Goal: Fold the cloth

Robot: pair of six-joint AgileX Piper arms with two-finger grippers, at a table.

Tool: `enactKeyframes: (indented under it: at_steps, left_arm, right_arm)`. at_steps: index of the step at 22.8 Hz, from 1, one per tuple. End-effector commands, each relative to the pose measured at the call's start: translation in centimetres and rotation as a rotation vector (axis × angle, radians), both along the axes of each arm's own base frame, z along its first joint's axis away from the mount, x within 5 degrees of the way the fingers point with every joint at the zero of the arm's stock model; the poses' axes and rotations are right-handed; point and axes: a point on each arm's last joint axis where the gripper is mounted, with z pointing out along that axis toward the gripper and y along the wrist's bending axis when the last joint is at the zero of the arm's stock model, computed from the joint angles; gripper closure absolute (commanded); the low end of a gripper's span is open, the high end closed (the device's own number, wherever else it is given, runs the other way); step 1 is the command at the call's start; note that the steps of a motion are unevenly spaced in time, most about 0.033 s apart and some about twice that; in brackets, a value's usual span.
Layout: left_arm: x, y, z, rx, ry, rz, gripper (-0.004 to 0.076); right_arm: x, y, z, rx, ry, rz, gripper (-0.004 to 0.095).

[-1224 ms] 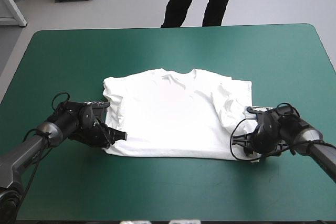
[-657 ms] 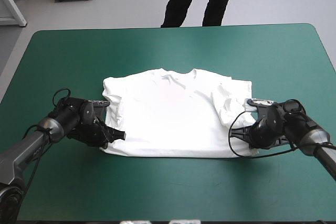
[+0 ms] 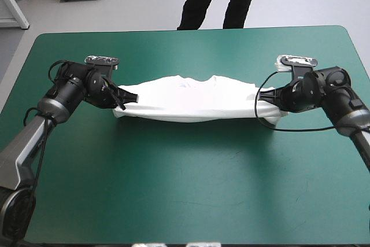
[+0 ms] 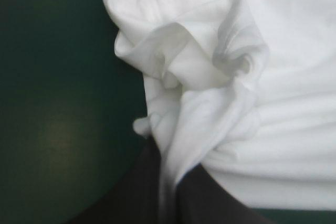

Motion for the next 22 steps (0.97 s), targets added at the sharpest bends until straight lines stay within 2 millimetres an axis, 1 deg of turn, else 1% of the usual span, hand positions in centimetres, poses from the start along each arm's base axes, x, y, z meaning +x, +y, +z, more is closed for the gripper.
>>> enactKeyframes:
  at_steps: [1, 7, 8, 9, 10, 13, 14, 15, 16, 18, 20, 21, 22]
  left_arm:
    - [1.5, -0.3, 2.5, -0.029, -0.134, 0.002, 0.0733]
    - [4.6, -1.1, 3.3, -0.033, -0.187, 0.008, 0.0733]
    - [5.8, -1.3, 3.5, -0.025, -0.207, 0.009, 0.0733]
    - [6.3, -1.4, 3.4, -0.025, -0.210, 0.009, 0.0733]
    - [7.4, -1.5, 3.4, -0.023, -0.223, 0.014, 0.0733]
    - [8.9, -1.3, 3.1, -0.015, -0.233, 0.029, 0.0733]
    - [9.9, -1.3, 2.5, 0.000, -0.232, 0.033, 0.0733]
    - [10.5, -1.3, 2.2, 0.010, -0.234, 0.034, 0.0733]
    - [11.4, -1.3, 1.3, 0.022, -0.225, 0.036, 0.0733]
    - [12.5, -1.1, 0.2, 0.013, -0.232, 0.043, 0.0733]
    - [13.3, -1.4, -0.6, 0.003, -0.256, 0.036, 0.0733]
    - [13.5, -1.3, -0.7, 0.002, -0.269, 0.035, 0.0733]
    - [13.9, -1.5, -1.0, -0.004, -0.290, 0.030, 0.0732]
  right_arm:
    - [1.7, -0.6, 2.2, 0.002, -0.112, 0.007, 0.0925]
    - [5.2, -0.7, 2.5, 0.011, -0.131, -0.015, 0.0925]
    - [6.4, -0.5, 2.6, 0.007, -0.142, -0.006, 0.0925]
    - [7.0, -0.4, 2.8, 0.008, -0.152, -0.005, 0.0925]
    - [8.3, -0.2, 2.8, 0.009, -0.161, -0.005, 0.0925]
    - [10.0, 0.1, 2.5, 0.011, -0.165, -0.006, 0.0925]
    - [11.1, 0.0, 1.9, 0.019, -0.155, -0.023, 0.0925]
    - [11.9, -0.2, 1.3, 0.024, -0.143, -0.043, 0.0925]
    - [12.6, -0.6, 0.9, 0.041, -0.137, -0.064, 0.0925]
    - [13.9, -1.2, -0.2, 0.057, -0.118, -0.083, 0.0925]
    - [14.7, -1.5, -1.3, 0.044, -0.098, -0.036, 0.0924]
    - [14.8, -1.5, -1.6, 0.040, -0.092, -0.017, 0.0920]
    - [15.0, -1.4, -1.9, 0.039, -0.085, 0.008, 0.0898]
